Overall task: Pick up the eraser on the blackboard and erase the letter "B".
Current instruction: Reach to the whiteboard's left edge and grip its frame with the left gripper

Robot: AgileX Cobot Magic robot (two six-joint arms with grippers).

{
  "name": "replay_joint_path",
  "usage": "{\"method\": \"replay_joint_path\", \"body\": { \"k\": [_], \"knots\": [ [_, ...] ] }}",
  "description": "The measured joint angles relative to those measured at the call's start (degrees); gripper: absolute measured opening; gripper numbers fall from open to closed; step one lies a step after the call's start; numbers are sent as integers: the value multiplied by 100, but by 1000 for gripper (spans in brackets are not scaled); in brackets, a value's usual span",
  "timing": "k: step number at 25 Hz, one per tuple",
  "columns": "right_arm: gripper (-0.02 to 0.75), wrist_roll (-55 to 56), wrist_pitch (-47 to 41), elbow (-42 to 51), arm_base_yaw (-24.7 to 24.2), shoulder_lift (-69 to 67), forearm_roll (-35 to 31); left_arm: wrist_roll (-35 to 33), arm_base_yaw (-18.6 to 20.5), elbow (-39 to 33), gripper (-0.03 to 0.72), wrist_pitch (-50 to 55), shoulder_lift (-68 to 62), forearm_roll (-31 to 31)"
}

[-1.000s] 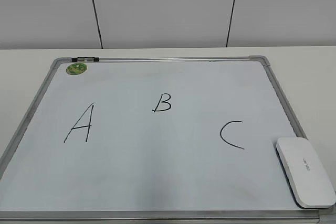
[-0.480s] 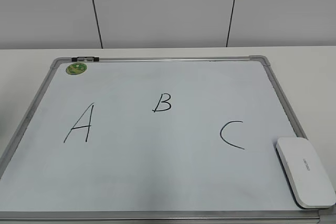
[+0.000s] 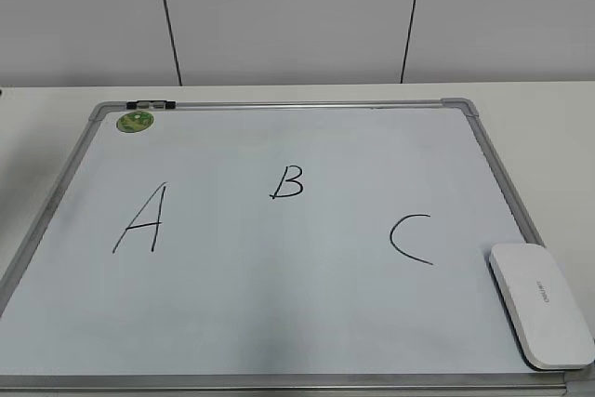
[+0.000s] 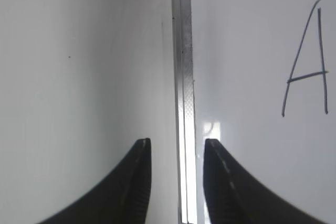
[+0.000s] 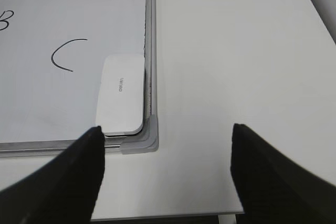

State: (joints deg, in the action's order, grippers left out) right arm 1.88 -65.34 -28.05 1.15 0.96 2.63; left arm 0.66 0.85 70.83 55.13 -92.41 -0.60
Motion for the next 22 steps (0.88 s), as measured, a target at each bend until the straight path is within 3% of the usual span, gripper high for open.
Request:
{"method": "replay_joint_path", "body": {
  "k": [9, 22],
  "knots": [
    [555, 0, 0, 0, 0, 0, 0, 0, 0, 916, 242, 175, -1201, -69],
    [555, 0, 0, 0, 0, 0, 0, -22, 0, 1053, 242, 62, -1723, -132]
  ]
}}
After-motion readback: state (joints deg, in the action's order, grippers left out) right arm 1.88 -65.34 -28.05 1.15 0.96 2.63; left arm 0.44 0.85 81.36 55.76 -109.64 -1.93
